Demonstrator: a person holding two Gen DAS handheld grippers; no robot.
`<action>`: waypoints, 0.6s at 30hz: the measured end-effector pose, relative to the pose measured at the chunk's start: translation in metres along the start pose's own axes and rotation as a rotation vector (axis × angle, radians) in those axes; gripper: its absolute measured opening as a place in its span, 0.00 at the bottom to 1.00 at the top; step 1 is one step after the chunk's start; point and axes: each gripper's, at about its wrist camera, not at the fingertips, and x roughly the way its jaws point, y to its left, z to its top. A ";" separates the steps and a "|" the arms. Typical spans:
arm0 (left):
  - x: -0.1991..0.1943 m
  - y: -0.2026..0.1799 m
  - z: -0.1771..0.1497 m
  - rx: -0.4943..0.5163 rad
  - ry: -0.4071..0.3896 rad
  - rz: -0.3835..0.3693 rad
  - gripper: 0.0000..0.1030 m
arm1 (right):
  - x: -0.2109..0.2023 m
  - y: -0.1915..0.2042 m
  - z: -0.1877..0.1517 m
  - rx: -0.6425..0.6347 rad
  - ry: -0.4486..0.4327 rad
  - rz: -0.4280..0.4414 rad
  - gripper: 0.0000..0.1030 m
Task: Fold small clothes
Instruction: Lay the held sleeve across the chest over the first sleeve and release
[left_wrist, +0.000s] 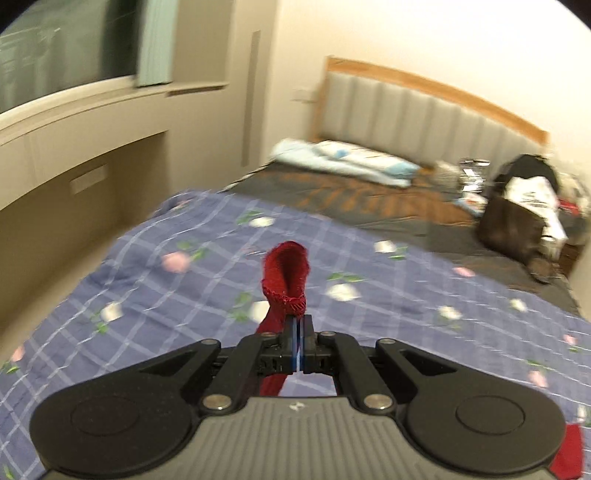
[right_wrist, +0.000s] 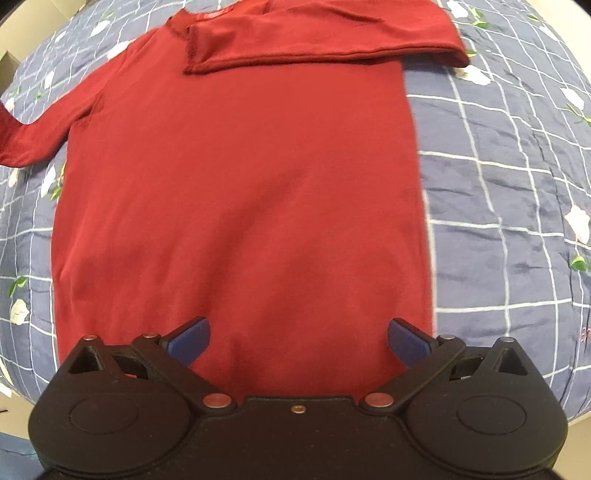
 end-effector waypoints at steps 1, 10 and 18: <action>-0.004 -0.018 0.000 0.010 -0.004 -0.024 0.00 | -0.001 -0.007 0.000 0.003 -0.004 0.004 0.99; -0.003 -0.149 -0.032 0.018 0.053 -0.164 0.00 | -0.013 -0.067 0.007 0.058 -0.045 0.029 0.99; 0.006 -0.232 -0.089 0.105 0.131 -0.210 0.00 | -0.011 -0.112 0.000 0.091 -0.038 0.030 0.99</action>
